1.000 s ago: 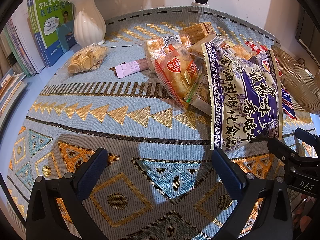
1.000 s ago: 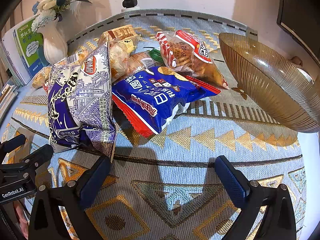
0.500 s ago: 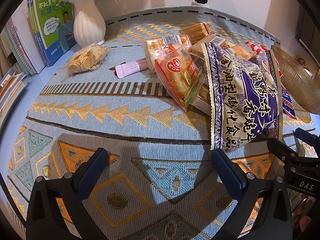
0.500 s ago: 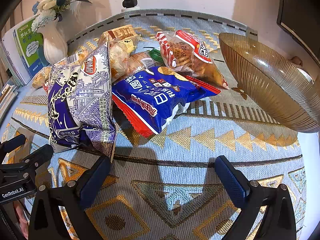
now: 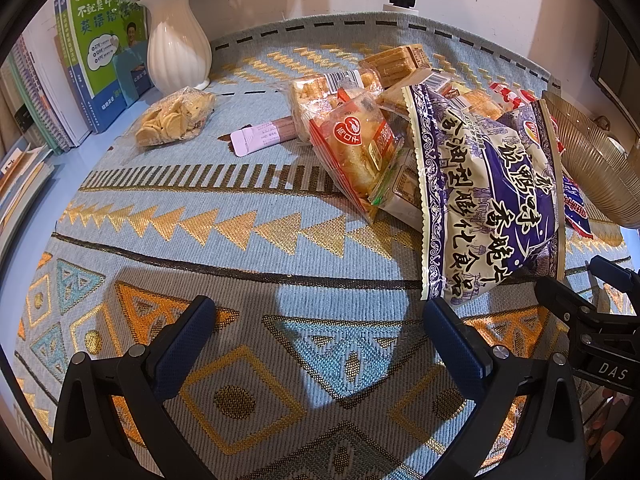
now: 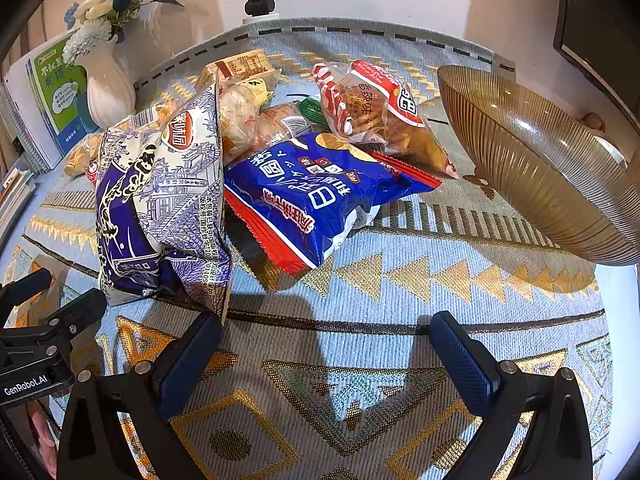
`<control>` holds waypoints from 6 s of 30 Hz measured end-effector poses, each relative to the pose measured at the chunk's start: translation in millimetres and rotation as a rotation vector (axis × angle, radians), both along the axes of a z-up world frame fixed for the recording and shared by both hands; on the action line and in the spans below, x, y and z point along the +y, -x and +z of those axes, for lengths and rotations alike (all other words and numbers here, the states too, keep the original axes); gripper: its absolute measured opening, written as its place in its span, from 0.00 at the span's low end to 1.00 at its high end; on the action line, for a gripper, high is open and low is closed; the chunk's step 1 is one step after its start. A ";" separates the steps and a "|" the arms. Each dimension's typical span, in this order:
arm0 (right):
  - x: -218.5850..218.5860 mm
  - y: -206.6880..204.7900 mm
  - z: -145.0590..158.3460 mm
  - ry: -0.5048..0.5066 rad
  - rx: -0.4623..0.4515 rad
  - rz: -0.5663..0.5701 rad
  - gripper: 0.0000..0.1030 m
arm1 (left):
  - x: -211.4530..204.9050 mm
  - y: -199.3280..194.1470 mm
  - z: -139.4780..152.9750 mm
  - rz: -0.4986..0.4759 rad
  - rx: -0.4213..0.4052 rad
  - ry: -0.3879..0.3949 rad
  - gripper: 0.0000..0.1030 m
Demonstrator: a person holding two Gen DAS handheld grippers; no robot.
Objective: Organize snacks
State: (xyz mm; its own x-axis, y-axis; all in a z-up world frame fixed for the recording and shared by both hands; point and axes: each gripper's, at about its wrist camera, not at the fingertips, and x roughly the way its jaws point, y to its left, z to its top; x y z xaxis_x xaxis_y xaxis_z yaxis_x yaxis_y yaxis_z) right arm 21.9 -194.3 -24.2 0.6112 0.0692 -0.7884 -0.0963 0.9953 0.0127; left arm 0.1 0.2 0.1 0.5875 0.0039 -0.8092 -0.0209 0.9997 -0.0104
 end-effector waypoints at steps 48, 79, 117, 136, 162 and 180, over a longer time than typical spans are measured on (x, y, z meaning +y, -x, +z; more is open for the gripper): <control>-4.7 4.3 0.9 -0.019 0.015 0.008 1.00 | 0.7 4.7 1.3 -0.052 0.005 -0.006 1.00; 67.1 -29.9 10.8 -0.131 -0.020 0.087 1.00 | 144.6 -179.0 12.4 0.067 0.036 -0.031 1.00; 53.2 -13.6 26.3 -0.337 -0.132 0.111 0.68 | 156.7 -164.2 10.7 0.091 -0.068 0.043 0.76; 44.7 0.3 29.9 -0.428 -0.203 0.139 0.68 | 141.0 -141.7 30.8 0.040 -0.226 -0.012 0.75; -53.8 9.5 96.9 -0.675 -0.257 0.141 0.68 | 73.5 -65.4 80.1 0.133 -0.212 -0.073 0.75; -241.0 -61.8 130.4 -0.509 -0.135 -0.162 0.68 | -204.4 -119.1 145.7 -0.359 -0.263 0.023 0.77</control>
